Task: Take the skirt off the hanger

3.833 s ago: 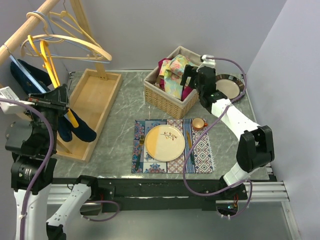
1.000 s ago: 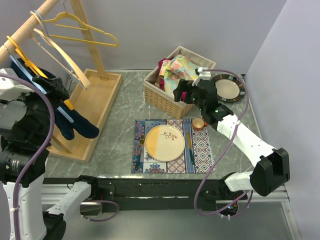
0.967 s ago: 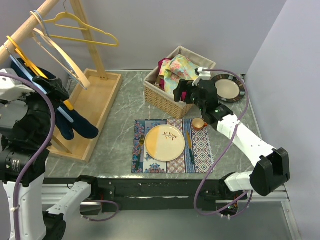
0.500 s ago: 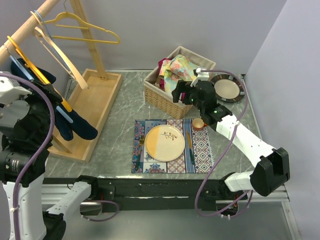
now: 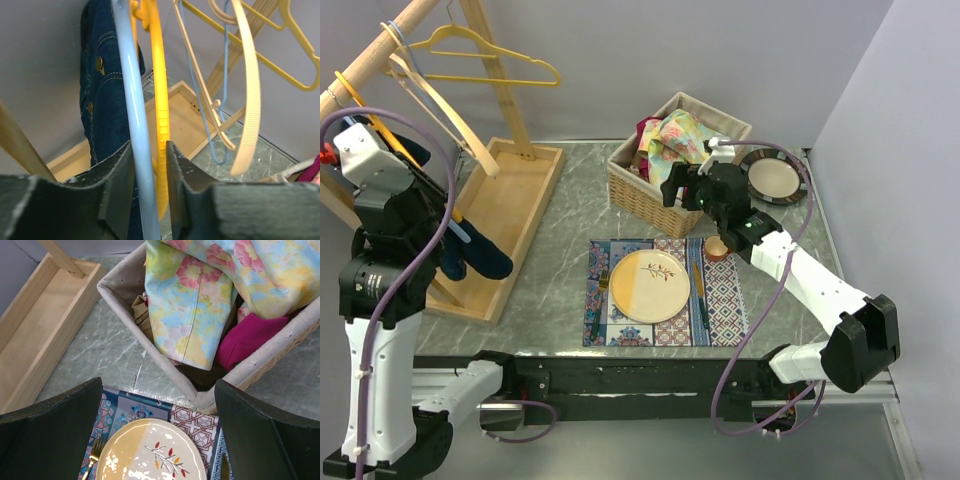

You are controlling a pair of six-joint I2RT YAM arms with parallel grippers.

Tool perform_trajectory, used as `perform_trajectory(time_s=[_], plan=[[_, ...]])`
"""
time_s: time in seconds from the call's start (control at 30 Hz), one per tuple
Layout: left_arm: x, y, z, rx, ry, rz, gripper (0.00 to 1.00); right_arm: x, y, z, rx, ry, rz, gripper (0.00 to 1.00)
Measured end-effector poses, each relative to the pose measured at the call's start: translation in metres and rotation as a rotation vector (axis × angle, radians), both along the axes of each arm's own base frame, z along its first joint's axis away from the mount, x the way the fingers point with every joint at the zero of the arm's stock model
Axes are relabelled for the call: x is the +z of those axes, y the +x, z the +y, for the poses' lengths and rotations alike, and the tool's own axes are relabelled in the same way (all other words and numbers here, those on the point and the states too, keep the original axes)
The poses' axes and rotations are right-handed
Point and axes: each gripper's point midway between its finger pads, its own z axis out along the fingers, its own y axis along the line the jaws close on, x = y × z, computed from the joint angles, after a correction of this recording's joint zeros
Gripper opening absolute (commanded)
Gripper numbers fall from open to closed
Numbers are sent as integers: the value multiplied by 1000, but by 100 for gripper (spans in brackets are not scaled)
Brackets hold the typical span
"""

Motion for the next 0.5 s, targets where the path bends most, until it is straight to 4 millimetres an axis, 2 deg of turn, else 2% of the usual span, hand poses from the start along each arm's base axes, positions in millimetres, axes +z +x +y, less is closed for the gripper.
perform_trajectory(time_s=[0.17,0.23,0.27,0.3,0.37,0.5], plan=[[-1,-5,5,28,2,-4,25,0,-4,7,15,-2,-1,100],[0,-8,6,34,2,-9,26,0,-5,9,19,-3,-1,100],[1,-9,6,34,1,-13,30,0,-5,9,20,-3,-1,100],[1,-10,6,33,1,-15,42,0,-6,10,20,-4,0,100],[3,-13,7,33,1,-19,49,-1,-6,10,20,-5,0,100],[15,-20,8,36,-8,-52,40,-1,-7,11,20,-7,-1,100]])
